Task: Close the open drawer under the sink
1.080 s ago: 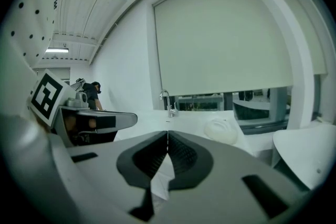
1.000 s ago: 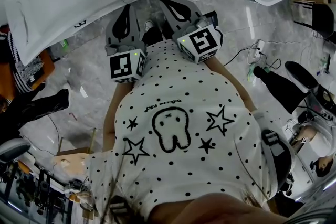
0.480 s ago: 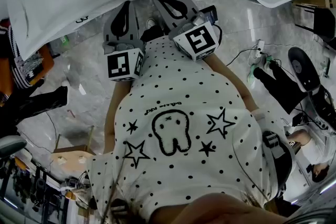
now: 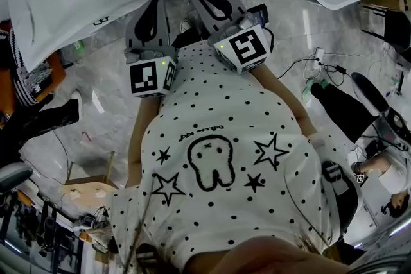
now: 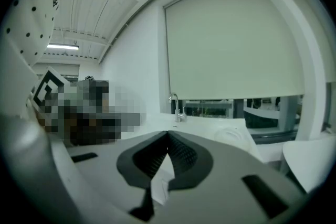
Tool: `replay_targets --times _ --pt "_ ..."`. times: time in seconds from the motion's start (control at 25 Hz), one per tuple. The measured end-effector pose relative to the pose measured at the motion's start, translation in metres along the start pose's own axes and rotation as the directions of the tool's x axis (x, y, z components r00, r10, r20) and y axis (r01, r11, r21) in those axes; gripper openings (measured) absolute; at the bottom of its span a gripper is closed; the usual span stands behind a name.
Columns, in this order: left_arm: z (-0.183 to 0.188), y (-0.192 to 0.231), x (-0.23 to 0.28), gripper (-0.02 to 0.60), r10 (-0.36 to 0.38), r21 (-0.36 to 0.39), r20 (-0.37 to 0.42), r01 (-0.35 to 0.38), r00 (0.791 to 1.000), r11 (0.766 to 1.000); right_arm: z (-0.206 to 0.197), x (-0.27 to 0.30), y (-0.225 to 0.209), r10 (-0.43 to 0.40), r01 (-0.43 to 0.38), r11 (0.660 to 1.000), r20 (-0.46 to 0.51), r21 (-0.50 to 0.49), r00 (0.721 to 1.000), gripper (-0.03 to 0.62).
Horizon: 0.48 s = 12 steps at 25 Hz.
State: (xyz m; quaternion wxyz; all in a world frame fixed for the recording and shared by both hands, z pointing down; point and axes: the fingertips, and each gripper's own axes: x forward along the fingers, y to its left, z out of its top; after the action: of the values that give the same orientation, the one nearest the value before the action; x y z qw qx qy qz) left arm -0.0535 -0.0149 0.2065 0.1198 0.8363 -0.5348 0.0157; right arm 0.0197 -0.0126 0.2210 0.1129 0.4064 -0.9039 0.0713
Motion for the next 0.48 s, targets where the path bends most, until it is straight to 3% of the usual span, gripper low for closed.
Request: replay_targets --times 0.48 --pt "-0.0007 -0.0028 0.0039 0.005 -0.030 -0.009 -0.010 0.030 1.000 1.000 -0.0015 -0.0019 -0.0016 -0.027 0.027 1.000 -0.009 -0.014 1.000 0.014"
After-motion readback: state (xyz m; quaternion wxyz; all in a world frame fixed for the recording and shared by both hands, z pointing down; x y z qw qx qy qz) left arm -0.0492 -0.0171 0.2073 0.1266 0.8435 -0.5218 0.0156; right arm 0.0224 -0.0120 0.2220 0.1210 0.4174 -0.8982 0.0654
